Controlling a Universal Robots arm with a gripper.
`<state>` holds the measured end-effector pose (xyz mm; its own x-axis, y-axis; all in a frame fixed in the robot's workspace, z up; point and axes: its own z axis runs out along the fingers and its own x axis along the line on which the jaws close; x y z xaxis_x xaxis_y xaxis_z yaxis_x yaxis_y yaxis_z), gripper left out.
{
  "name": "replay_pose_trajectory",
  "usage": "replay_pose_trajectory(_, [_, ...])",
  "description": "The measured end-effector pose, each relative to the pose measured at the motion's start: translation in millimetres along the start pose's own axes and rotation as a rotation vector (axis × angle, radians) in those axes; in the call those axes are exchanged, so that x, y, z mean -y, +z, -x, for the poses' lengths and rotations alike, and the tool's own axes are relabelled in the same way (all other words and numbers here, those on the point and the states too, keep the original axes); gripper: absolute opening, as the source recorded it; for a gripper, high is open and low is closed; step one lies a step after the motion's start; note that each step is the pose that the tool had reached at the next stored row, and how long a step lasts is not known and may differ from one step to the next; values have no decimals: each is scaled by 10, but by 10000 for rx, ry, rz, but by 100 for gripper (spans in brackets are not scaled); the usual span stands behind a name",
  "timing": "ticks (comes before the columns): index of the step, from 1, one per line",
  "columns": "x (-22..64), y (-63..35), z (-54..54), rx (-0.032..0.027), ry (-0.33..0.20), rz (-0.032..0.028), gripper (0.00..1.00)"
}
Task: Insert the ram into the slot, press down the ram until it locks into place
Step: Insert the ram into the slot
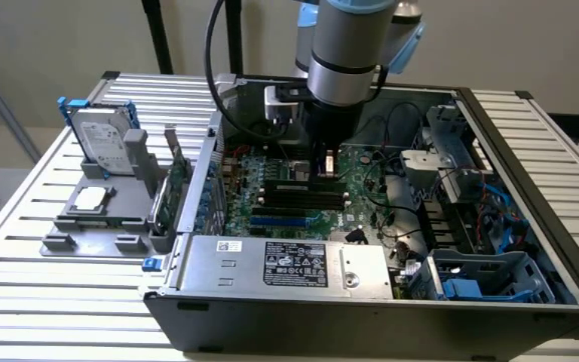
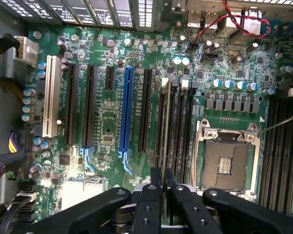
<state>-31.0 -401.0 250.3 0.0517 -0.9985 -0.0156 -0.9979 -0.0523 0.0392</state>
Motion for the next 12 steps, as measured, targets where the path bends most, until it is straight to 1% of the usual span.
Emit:
replay_pose_trajectory(6, [4, 105, -1, -7, 16, 2, 13])
replay_pose_trajectory(12, [24, 123, -3, -6, 76, 13, 13])
